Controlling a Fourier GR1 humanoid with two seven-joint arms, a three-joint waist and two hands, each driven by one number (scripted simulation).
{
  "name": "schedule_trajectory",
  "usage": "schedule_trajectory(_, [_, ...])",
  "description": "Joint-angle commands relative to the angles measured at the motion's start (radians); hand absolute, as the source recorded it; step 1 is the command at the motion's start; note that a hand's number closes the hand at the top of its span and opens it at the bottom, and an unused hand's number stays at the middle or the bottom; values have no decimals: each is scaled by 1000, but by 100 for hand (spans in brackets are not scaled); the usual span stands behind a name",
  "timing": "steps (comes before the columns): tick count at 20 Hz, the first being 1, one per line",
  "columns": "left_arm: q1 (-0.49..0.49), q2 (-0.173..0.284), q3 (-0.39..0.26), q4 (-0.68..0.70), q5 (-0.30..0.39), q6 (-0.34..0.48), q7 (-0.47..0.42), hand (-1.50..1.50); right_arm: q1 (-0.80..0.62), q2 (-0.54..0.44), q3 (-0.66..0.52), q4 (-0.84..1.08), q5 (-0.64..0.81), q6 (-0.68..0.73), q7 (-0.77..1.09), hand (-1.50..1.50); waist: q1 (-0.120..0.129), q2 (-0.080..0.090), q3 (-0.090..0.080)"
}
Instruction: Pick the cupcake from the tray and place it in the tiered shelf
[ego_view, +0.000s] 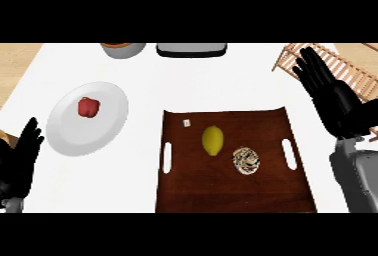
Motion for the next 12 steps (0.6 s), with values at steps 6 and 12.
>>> schedule_trajectory(6, [-160,-58,-92,-102,-57,-86,-129,0,194,65,-156,-11,152,-395,19,-150,-125,4,-19])
schedule_trajectory(12, [-119,-89,-116,-110,-38,-99,-136,0,380,88,-229,98,360,-700,-50,150,-135,22,-25])
